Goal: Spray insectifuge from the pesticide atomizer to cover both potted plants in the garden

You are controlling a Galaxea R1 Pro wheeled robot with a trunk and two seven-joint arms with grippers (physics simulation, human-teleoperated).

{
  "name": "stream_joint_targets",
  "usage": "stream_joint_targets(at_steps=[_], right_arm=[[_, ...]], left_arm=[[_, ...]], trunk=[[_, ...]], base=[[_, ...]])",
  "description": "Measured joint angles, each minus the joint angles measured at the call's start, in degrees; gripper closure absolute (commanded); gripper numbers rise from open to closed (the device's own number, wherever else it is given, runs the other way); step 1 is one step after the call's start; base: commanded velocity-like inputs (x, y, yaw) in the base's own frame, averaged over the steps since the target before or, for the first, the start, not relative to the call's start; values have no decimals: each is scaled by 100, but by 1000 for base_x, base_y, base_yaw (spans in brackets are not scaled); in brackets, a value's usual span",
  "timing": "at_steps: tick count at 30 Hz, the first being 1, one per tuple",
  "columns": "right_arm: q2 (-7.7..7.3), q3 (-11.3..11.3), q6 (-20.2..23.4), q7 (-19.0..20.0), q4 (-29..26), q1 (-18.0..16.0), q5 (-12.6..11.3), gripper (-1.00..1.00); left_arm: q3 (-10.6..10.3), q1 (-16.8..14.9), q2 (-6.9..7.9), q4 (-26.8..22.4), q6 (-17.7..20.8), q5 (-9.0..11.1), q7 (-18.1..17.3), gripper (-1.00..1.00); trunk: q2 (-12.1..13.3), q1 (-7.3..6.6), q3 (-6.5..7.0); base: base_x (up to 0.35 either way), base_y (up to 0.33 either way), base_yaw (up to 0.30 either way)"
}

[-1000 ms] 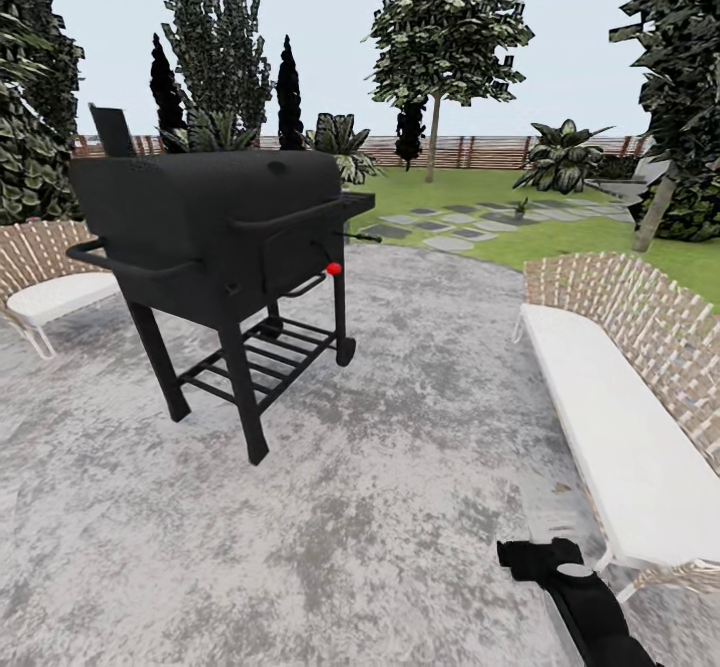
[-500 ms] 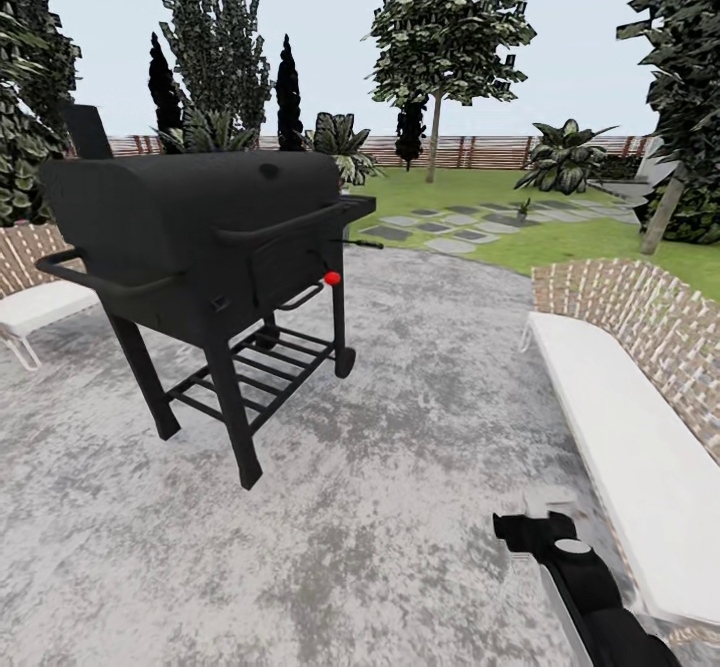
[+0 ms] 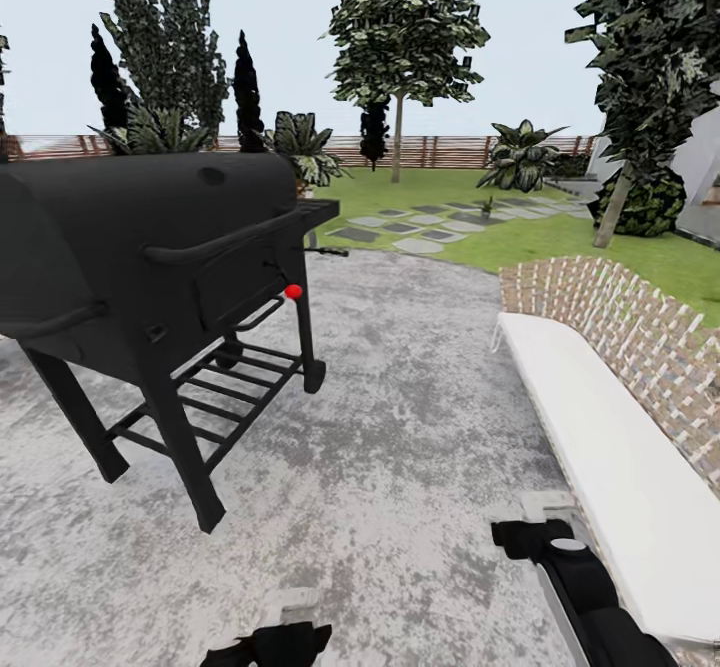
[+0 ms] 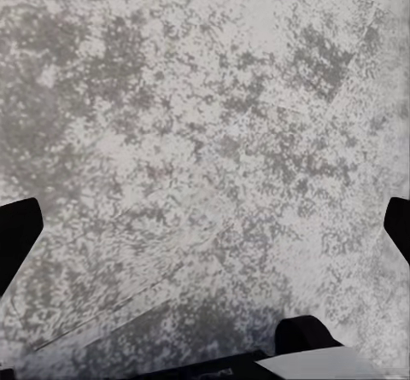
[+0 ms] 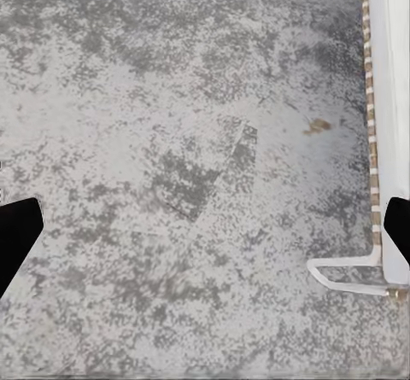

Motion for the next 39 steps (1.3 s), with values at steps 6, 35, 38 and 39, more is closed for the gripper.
stream_joint_targets(at_steps=[6,35,38,39], right_arm=[[56,21,167,-3,1,0,4,-100],[52,19,113,5,22,0,4,-100],[61,79,36,-2,19,0,7,-100],[61,86,23,-2,19,0,11,-100]], left_arm=[[-2,-6,16,159,5,0,1,-100],[23,-5,30,909,-841,24,1,-100],[29,-6,49,917,-838,47,1,-100],[30,-6,52,917,-838,51,1,-100]], trunk=[[0,0,0],[0,0,0],[0,0,0],[0,0,0]], base=[[317,0,-294],[252,-4,-128],[321,-95,0],[321,-102,0]])
